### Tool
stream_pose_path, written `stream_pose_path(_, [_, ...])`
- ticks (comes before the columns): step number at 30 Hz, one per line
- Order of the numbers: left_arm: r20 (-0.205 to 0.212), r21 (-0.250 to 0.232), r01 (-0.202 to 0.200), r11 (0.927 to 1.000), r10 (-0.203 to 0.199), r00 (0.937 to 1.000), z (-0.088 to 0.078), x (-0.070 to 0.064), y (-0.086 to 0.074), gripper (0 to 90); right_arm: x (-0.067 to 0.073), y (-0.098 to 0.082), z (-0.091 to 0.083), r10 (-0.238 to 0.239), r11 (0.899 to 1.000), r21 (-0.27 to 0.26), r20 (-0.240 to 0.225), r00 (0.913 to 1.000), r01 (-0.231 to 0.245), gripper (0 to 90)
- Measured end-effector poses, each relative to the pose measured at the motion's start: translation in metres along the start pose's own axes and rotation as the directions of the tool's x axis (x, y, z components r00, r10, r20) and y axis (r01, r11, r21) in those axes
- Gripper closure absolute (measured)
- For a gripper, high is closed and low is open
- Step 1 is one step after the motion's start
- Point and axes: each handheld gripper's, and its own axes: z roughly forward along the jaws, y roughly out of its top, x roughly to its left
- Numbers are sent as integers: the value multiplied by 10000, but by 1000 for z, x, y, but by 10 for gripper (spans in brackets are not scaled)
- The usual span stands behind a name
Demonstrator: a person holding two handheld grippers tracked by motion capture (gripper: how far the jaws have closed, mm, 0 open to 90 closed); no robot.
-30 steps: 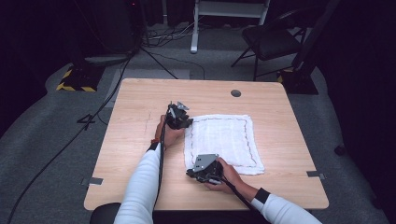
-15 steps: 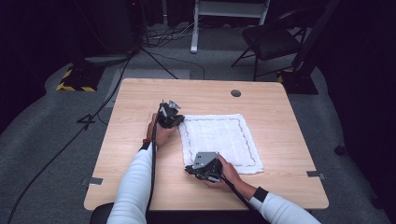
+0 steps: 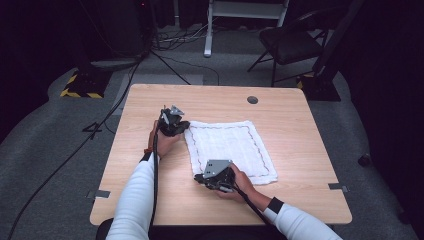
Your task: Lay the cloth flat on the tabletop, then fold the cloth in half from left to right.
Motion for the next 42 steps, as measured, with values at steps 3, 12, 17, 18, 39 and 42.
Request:
stream_pose_path(3, [-13, -62, -16, 10000, 16, 10000, -3, 1, 0, 842, 3, 2, 3, -42, 10000, -30, -37, 10000, 42, 873])
stream_pose_path(12, [-116, -249, 56, 9997, -59, 9999, -11, 5, -2, 841, 3, 13, 3, -106, 9993, -356, -80, 9999, 103, 874])
stream_pose_path(17, [-225, -250, 135, 9996, -141, 9996, -12, 10, -5, 841, 5, 18, 9, -211, 9993, -318, -125, 9997, 207, 874])
stream_pose_path(18, [-221, -276, 185, 9994, -192, 9996, -12, 10, -5, 841, 6, 18, 9, -209, 9993, -319, -102, 9997, 206, 874])
stream_pose_path(39, [-144, -641, 209, 9977, -218, 9997, -21, 15, -4, 846, 1, 27, 8, -263, 9988, -423, -58, 9996, 260, 875])
stream_pose_path(42, [-177, -636, 163, 9978, -174, 9997, -22, 16, -4, 846, 0, 28, 6, -251, 9983, -528, 18, 9997, 252, 875])
